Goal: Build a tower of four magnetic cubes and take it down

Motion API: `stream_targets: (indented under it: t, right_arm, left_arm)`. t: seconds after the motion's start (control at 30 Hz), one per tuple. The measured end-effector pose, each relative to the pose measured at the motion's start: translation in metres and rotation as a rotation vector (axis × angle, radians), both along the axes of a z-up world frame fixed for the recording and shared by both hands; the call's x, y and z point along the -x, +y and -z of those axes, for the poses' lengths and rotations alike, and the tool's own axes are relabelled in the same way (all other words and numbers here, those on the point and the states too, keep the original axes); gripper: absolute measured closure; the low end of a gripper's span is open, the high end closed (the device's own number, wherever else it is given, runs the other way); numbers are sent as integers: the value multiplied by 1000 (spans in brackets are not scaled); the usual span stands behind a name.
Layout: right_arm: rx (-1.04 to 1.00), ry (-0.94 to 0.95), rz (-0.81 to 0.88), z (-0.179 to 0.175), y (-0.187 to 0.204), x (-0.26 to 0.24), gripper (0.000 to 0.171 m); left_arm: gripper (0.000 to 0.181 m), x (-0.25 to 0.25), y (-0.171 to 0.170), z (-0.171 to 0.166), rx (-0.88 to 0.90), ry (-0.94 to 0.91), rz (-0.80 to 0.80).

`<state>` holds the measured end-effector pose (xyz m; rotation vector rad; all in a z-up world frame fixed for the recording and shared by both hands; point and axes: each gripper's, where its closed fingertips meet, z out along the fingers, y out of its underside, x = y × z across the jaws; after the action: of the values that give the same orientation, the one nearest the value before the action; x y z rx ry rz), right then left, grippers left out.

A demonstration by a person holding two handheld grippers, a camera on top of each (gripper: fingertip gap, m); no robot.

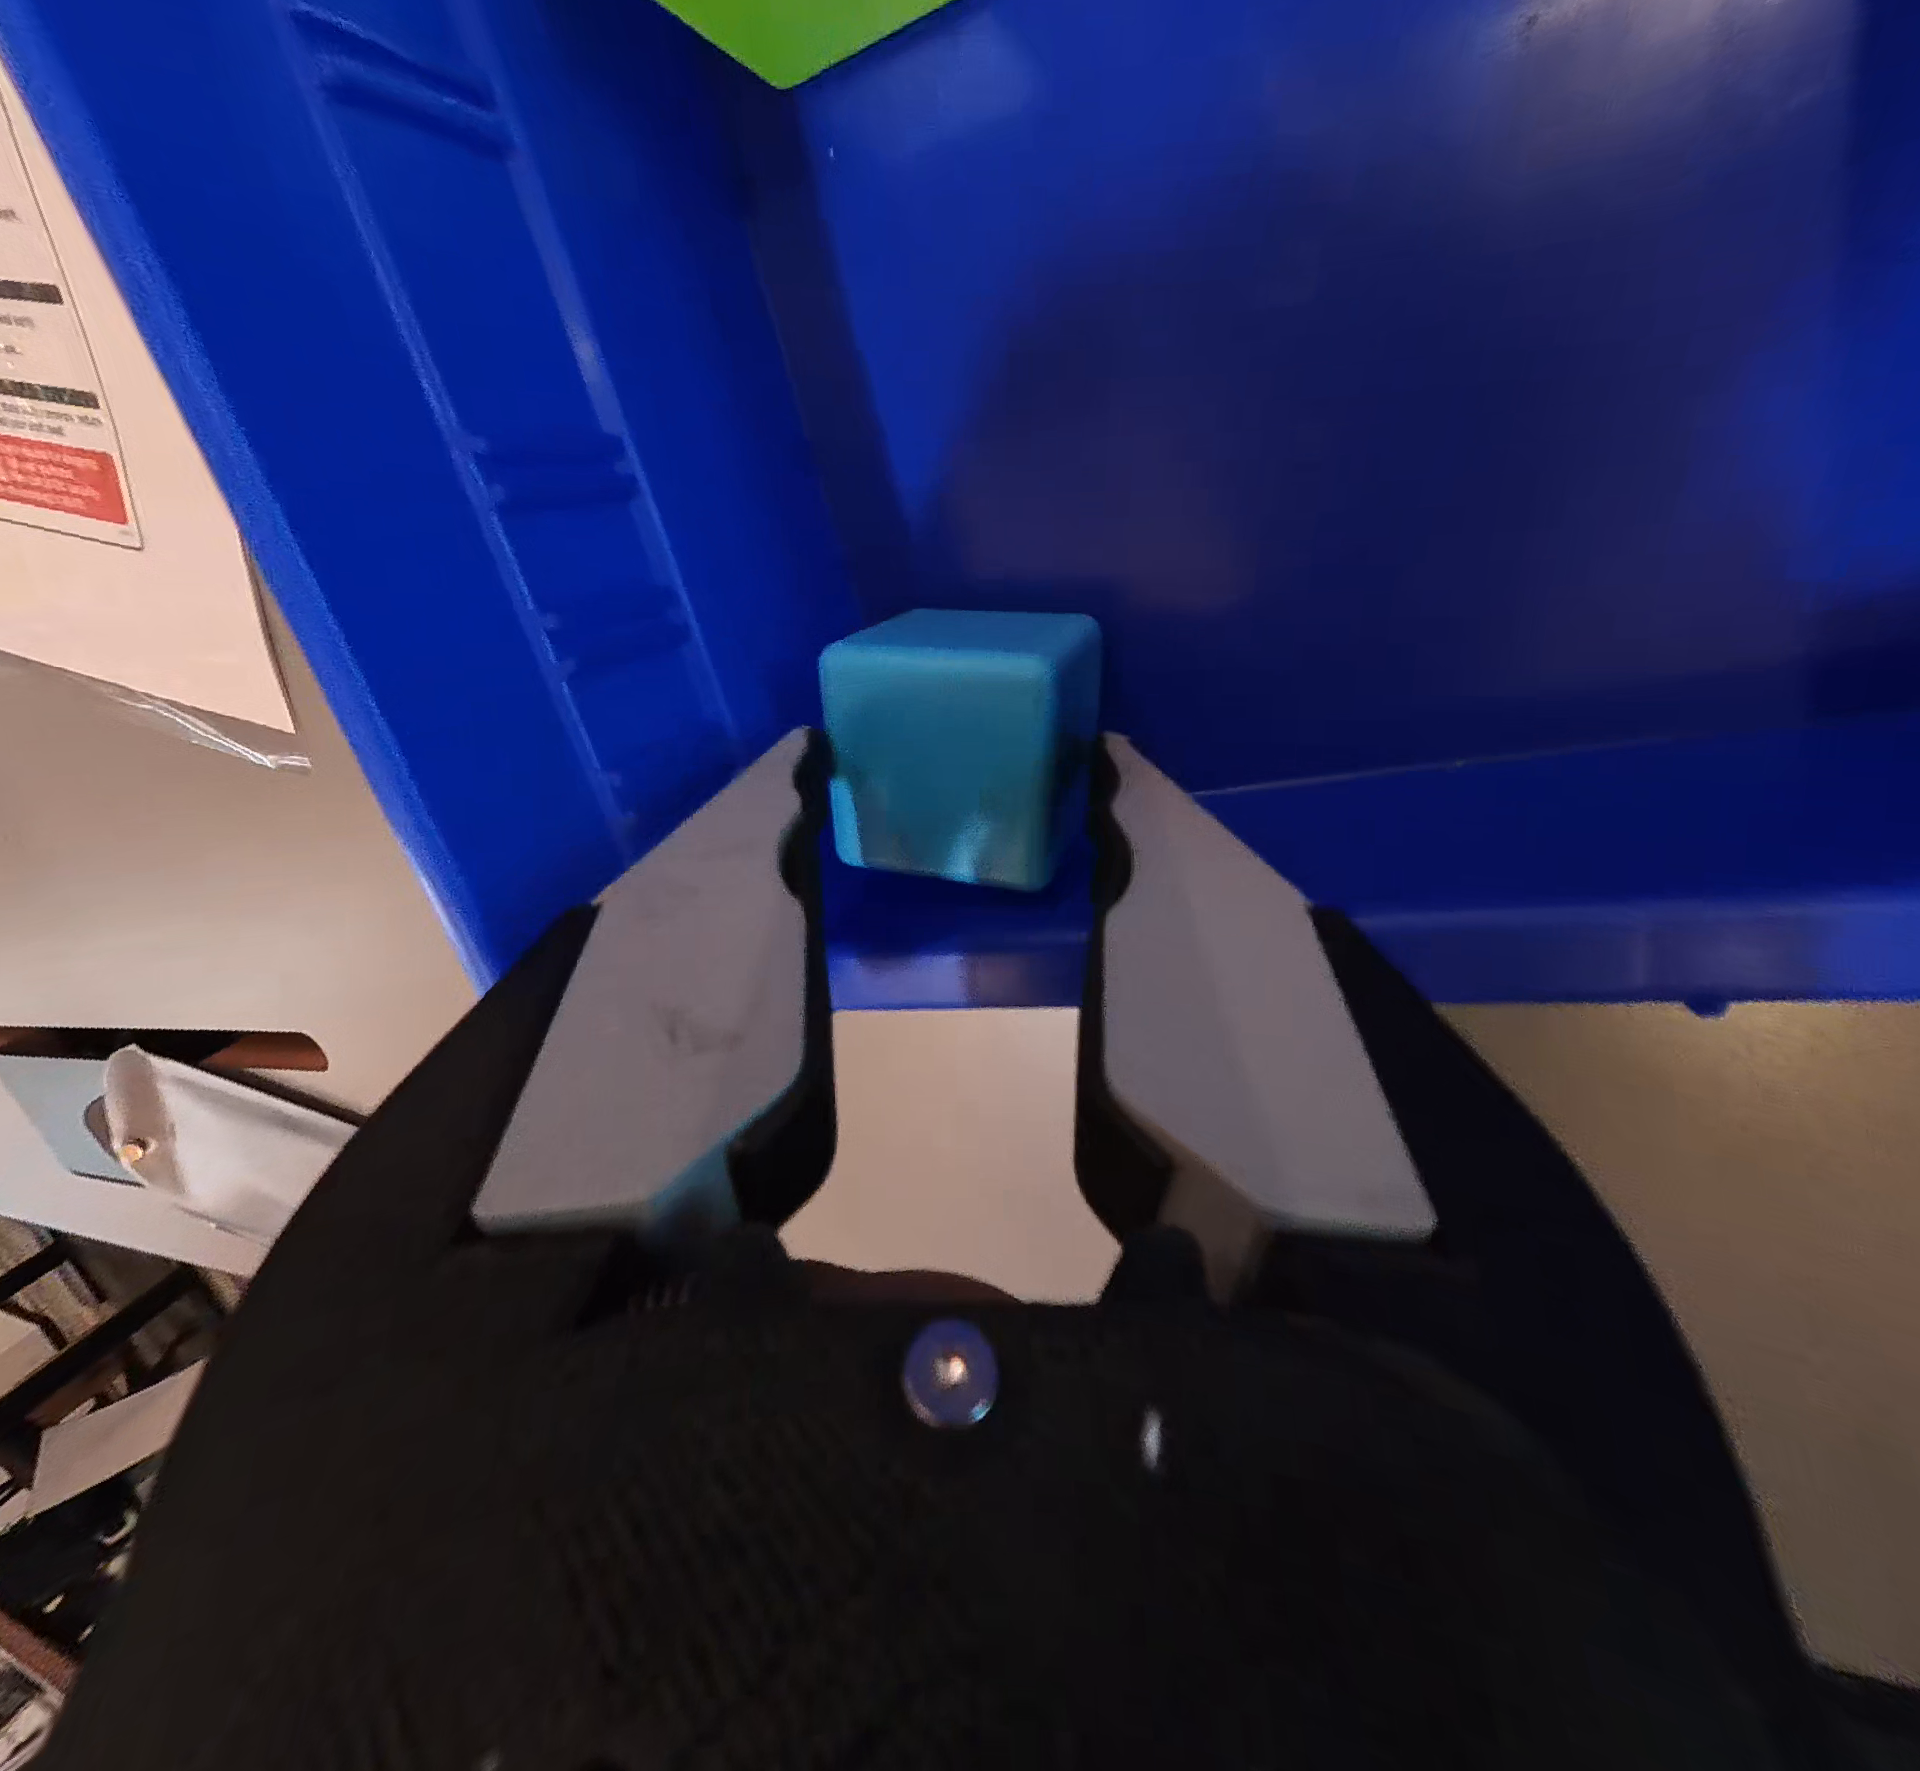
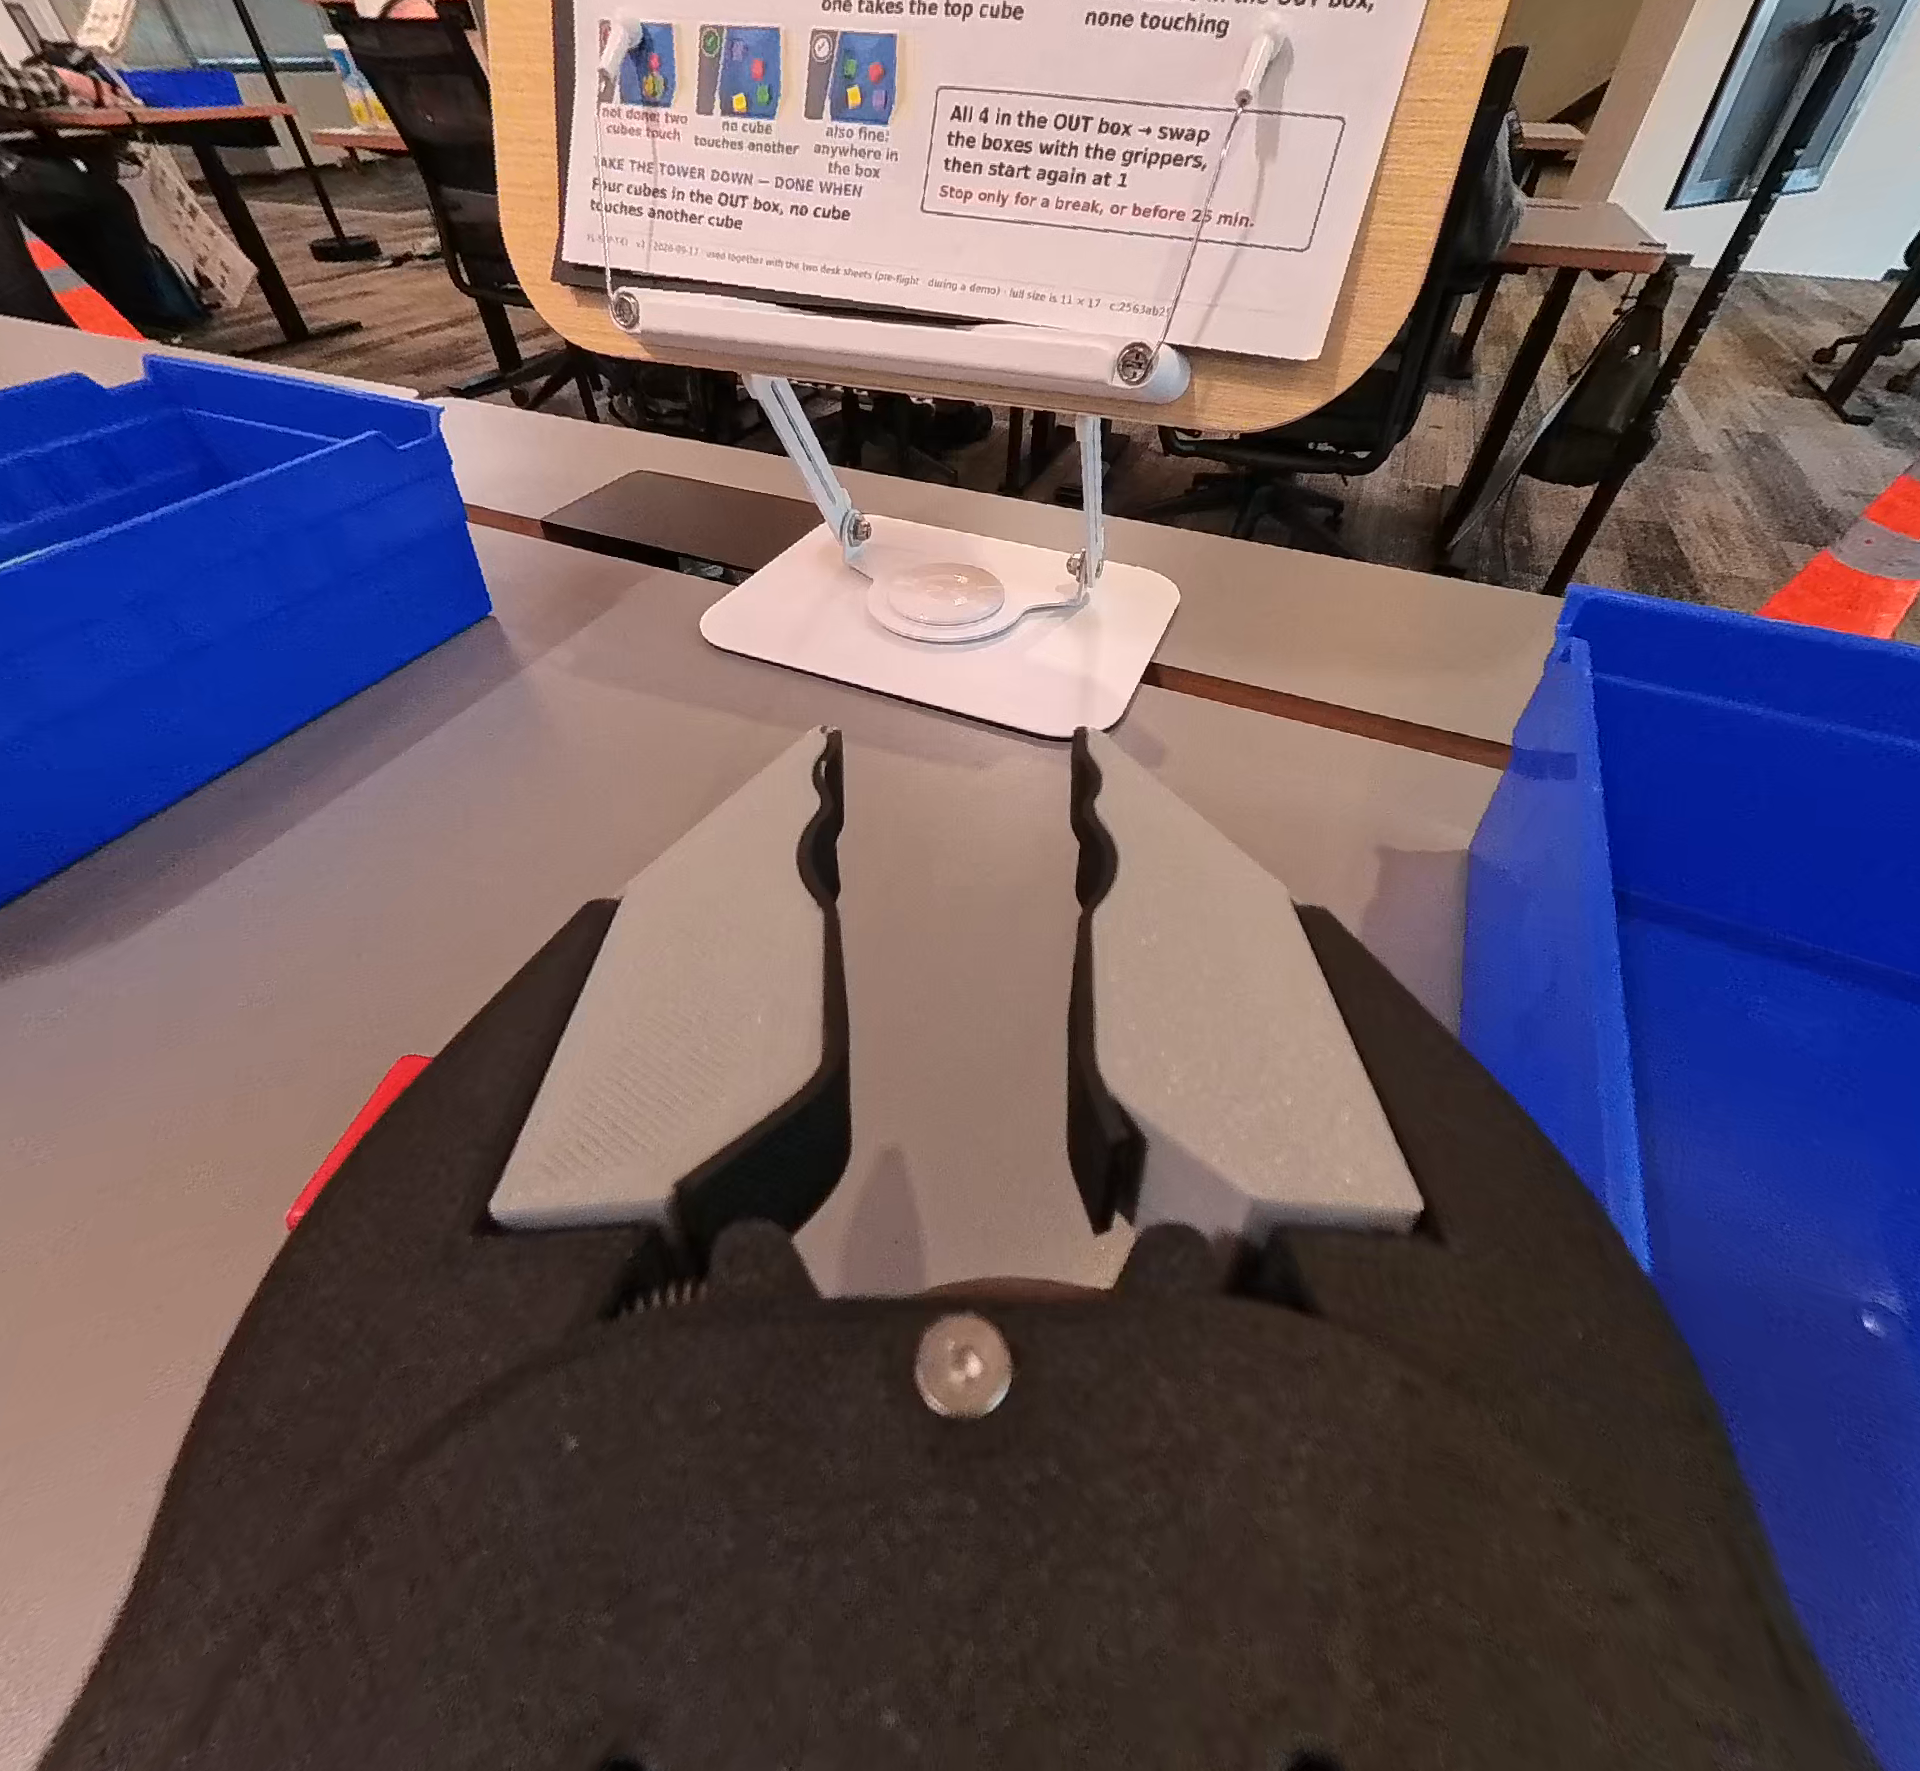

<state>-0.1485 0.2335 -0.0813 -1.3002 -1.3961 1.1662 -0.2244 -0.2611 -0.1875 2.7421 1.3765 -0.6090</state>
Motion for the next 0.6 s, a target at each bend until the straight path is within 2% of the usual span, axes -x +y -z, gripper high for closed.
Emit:
stream_targets:
  t: [0.2, 0.37, 0.5, 0.6]
  right_arm:
    - [10, -3, -4, 1, 0, 0, 130]
    - [20, -5, -7, 2, 0, 1, 130]
    - [10, -5, -8, 2, -1, 1, 130]
    - [10, -8, -9, 3, -1, 1, 130]
  left_arm:
    - [134, -4, 0, 2, -88, -14, -27]
    - [134, -5, 2, 1, -68, -4, 7]
    - [136, -9, 32, 1, -179, -6, 64]
    - [135, -13, 49, 4, -180, -17, 101]
